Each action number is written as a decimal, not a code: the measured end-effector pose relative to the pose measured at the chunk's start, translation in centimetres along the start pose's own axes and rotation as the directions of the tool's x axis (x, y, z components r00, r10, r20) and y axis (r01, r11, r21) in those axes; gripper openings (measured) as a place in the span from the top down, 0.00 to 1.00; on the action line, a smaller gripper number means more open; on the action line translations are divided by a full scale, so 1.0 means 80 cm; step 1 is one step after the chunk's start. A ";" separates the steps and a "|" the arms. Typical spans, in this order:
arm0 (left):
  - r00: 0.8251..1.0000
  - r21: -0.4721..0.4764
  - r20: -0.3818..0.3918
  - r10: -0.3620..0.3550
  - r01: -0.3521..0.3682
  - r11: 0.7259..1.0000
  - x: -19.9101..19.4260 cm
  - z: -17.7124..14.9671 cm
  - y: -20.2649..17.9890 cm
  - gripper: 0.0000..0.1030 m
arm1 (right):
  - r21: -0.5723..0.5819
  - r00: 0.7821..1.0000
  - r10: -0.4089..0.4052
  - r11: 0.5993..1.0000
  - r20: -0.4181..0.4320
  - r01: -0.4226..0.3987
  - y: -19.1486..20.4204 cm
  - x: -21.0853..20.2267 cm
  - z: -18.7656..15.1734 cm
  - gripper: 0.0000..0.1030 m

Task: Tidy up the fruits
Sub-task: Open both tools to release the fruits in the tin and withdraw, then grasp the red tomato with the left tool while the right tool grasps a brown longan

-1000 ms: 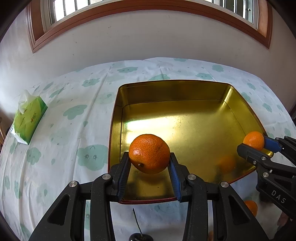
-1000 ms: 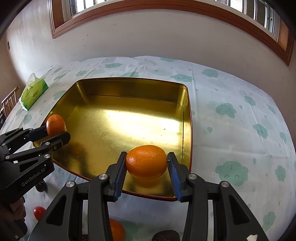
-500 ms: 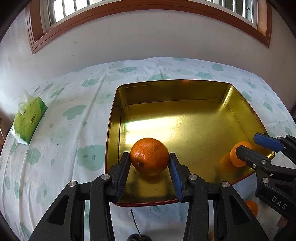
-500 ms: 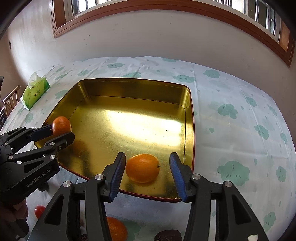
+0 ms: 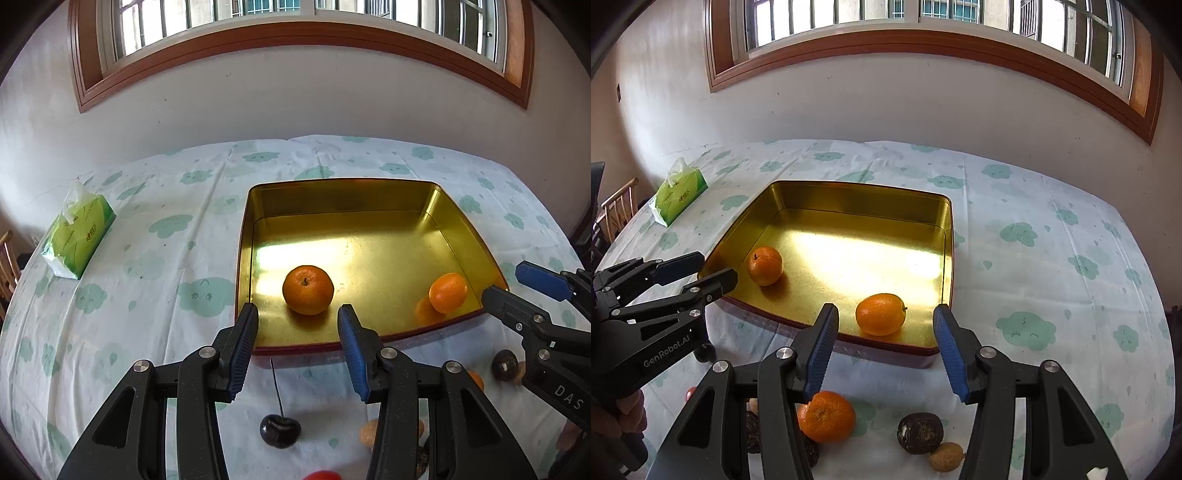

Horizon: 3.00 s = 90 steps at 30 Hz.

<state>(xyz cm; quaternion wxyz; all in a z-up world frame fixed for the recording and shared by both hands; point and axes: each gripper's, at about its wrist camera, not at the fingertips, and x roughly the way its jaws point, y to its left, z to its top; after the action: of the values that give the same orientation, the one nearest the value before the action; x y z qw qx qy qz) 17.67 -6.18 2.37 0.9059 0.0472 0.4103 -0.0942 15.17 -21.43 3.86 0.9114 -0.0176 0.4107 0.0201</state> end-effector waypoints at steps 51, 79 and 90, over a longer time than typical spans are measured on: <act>0.998 -0.075 -0.063 -0.031 0.026 0.997 -0.058 -0.171 0.014 0.55 | 0.108 0.994 -0.052 0.992 -0.099 0.062 -0.052 -0.037 -0.168 0.51; 0.998 -0.034 -0.051 -0.023 0.021 0.999 -0.027 -0.138 -0.012 0.54 | 0.060 0.997 -0.056 0.996 -0.055 0.059 -0.050 -0.005 -0.137 0.73; 0.999 -0.023 -0.042 -0.032 0.031 0.999 -0.027 -0.137 -0.012 0.64 | 0.062 0.997 -0.053 0.996 -0.053 0.057 -0.051 -0.007 -0.138 0.76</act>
<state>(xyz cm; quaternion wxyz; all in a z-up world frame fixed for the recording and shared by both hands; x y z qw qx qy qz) 8.03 -5.08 -3.28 0.8959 0.0327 0.4310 -0.1028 6.73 -26.02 -2.95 0.9008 -0.0007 0.4339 -0.0184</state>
